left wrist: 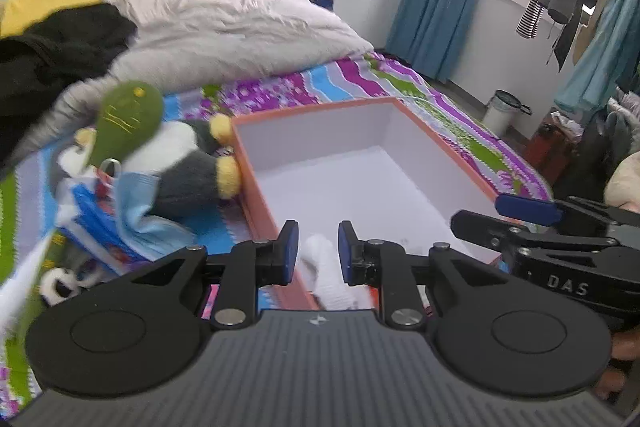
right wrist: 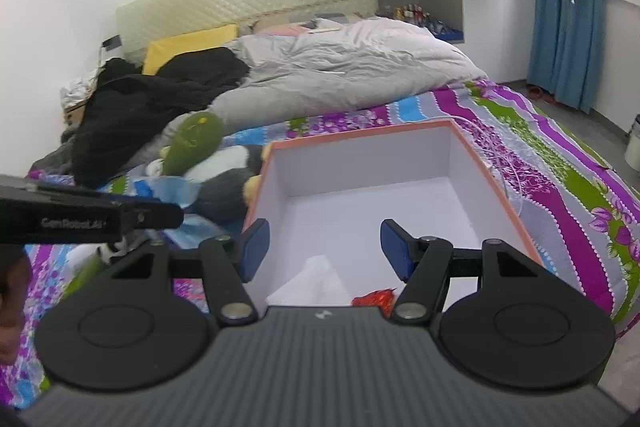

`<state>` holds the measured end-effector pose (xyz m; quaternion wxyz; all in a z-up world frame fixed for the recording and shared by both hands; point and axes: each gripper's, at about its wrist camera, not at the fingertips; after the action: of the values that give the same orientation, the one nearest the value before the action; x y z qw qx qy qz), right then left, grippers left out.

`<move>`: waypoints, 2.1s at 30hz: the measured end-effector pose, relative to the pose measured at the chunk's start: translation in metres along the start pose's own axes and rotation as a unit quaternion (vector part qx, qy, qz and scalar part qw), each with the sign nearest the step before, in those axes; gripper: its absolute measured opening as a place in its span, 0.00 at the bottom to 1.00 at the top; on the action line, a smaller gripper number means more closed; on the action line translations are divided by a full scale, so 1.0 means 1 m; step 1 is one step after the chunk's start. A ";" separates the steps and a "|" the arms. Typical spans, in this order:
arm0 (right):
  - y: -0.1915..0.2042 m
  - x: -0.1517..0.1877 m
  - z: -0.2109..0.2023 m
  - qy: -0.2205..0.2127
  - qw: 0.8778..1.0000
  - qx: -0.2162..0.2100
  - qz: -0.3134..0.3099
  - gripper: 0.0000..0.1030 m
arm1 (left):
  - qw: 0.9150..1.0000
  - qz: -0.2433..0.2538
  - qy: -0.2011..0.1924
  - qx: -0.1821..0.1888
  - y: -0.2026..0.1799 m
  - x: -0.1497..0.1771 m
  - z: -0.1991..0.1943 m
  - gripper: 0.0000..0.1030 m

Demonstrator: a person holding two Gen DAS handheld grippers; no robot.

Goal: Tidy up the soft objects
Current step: 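Open both grippers to drop the red packet and tissue into the box, then withdraw both open tools from the box back toward the clutter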

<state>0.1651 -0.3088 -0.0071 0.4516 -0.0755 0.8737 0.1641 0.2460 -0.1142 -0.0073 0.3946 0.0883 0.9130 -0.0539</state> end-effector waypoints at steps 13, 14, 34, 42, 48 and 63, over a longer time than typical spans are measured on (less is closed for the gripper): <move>0.040 0.029 -0.033 -0.032 0.999 -0.018 -0.014 0.62 | 0.998 -0.008 -0.057 -0.014 0.013 0.043 -0.073 0.24; 0.043 0.031 -0.035 -0.033 0.999 -0.019 -0.015 0.62 | 0.998 -0.012 -0.058 -0.015 0.015 0.047 -0.077 0.24; 0.104 0.074 -0.037 0.004 0.997 -0.052 -0.055 0.62 | 0.994 -0.096 -0.039 -0.046 0.058 0.127 -0.116 0.24; 0.131 0.098 -0.032 0.032 0.995 -0.079 -0.045 0.62 | 0.990 -0.118 -0.027 -0.070 0.067 0.150 -0.121 0.24; 0.148 0.112 -0.027 0.050 0.993 -0.096 -0.052 0.62 | 0.985 -0.148 -0.016 -0.088 0.085 0.169 -0.124 0.24; 0.158 0.120 0.030 0.084 0.989 -0.087 -0.082 0.62 | 0.977 -0.181 0.026 -0.111 0.121 0.190 -0.079 0.33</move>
<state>0.0736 -0.1483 -0.0864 0.3807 -0.1997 0.8815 0.1953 0.0870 0.0404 -0.0959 0.3616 -0.1211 0.9242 -0.0200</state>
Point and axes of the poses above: each gripper's, at about its wrist camera, not at the fingertips, and z roughly the way its jaws point, y to its left, x to its underside, and after that the axes turned 12 degrees about -x, right-handed
